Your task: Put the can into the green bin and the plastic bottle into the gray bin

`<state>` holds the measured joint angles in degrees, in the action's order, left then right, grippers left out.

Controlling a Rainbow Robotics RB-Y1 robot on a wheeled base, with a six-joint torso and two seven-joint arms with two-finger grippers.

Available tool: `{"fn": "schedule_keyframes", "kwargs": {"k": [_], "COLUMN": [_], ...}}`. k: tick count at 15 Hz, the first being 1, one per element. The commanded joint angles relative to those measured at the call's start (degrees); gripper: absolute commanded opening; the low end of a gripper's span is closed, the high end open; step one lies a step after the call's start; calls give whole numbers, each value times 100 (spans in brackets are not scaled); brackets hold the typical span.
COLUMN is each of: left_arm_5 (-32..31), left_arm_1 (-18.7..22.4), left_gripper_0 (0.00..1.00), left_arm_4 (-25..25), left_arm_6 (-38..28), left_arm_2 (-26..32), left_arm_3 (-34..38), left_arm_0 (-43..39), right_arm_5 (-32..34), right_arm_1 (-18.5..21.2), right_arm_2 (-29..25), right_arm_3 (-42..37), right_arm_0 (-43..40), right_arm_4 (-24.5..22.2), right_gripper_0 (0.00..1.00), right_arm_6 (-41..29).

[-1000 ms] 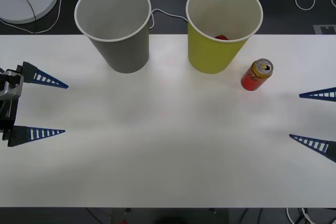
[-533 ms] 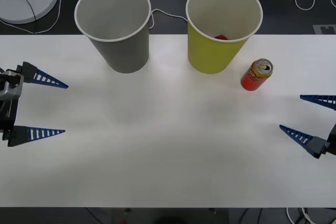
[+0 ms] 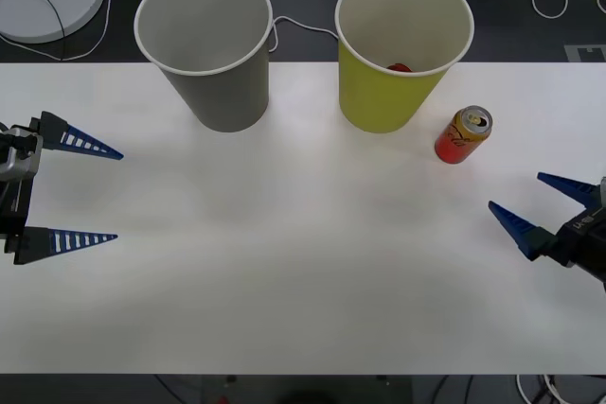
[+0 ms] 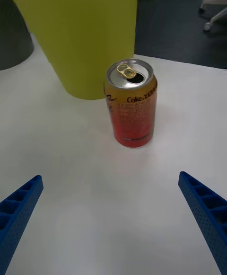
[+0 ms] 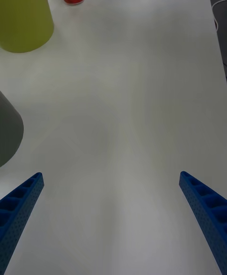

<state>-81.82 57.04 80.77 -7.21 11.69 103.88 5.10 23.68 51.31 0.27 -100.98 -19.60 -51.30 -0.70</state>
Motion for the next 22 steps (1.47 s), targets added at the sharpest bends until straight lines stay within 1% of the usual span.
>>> {"fn": "schedule_keyframes", "kwargs": {"k": [1,3,7,12,16,19,22], "left_arm_5": [-1,-1,-1,-1,-1,-1,-1], "left_arm_1": [0,0,0,0,0,0,0], "left_gripper_0": [100,100,100,100,100,100,100], "left_arm_4": [0,0,0,0,0,0,0], "left_arm_6": [0,0,0,0,0,0,0], "left_arm_2": [0,0,0,0,0,0,0], "left_arm_3": [0,0,0,0,0,0,0], "left_arm_0": [0,0,0,0,0,0,0], "right_arm_5": [-611,-1050,-1876,-1973,-1999,-2034,-2070], "right_arm_1": [-16,-24,-235,-648,-1132,-1343,-1422], "right_arm_2": [316,571,1063,1177,1177,1177,1177], "right_arm_3": [-1,-1,-1,404,922,1265,1335], "right_arm_0": [141,273,651,1099,1565,1881,2004], "right_arm_4": [138,261,226,41,-196,-337,-425], "right_gripper_0": [100,100,100,100,100,100,100], "right_arm_6": [18,53,105,202,334,404,431]}}
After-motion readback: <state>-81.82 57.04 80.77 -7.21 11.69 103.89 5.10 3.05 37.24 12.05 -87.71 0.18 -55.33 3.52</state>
